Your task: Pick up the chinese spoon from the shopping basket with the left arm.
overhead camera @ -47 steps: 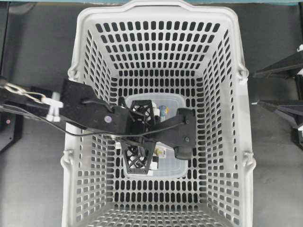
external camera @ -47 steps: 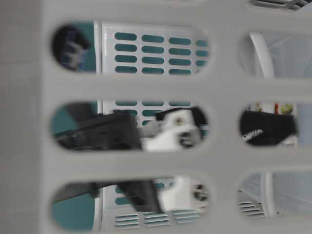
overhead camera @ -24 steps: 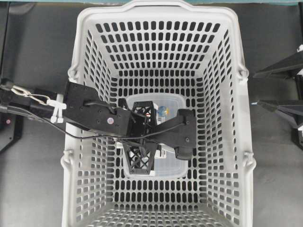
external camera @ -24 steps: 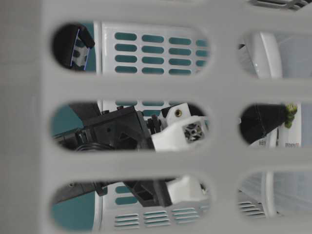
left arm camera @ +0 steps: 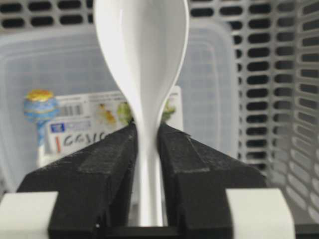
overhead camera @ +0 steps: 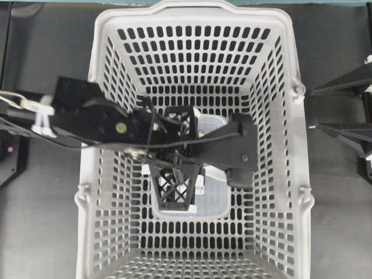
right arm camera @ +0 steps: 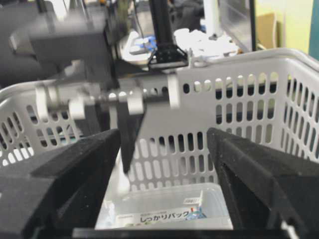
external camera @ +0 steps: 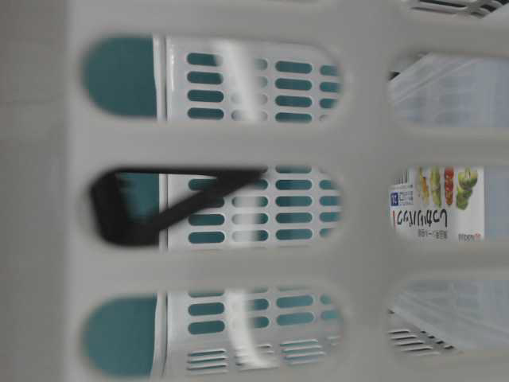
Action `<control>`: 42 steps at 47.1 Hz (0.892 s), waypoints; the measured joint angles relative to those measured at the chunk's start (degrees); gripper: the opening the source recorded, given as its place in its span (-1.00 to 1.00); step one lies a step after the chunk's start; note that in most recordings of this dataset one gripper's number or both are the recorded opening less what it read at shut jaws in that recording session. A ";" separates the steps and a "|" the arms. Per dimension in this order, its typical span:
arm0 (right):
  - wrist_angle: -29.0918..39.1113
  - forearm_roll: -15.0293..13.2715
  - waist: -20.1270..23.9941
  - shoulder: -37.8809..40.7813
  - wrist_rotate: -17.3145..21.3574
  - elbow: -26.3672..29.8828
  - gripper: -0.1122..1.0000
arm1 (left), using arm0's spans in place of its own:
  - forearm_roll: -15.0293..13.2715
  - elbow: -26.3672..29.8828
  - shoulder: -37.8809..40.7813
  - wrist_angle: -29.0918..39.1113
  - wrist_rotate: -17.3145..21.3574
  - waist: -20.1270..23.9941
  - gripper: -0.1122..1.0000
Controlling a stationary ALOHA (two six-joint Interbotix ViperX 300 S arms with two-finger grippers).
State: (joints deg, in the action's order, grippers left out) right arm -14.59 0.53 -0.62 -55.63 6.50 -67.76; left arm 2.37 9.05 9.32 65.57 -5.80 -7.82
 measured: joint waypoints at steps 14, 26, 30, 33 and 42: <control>0.00 0.00 0.09 0.00 0.00 0.00 0.43 | 0.00 12.39 0.00 12.04 0.09 1.14 -0.56; 0.00 0.00 0.09 0.00 0.00 0.00 0.43 | -0.09 12.48 0.00 12.39 0.09 1.41 -0.56; 0.00 0.00 0.00 0.00 0.00 0.00 0.43 | 0.00 12.48 0.00 12.39 0.09 1.41 -0.56; 0.00 0.00 0.00 0.00 -0.09 0.00 0.43 | 0.00 12.48 0.00 12.39 0.09 1.41 -0.56; -0.09 0.00 0.00 -0.09 -0.09 0.00 0.43 | 0.00 12.48 0.00 12.30 0.09 1.41 -0.56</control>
State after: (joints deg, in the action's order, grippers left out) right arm -14.68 0.53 -0.62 -55.72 6.42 -67.76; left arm 2.37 21.53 9.32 77.87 -5.71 -6.42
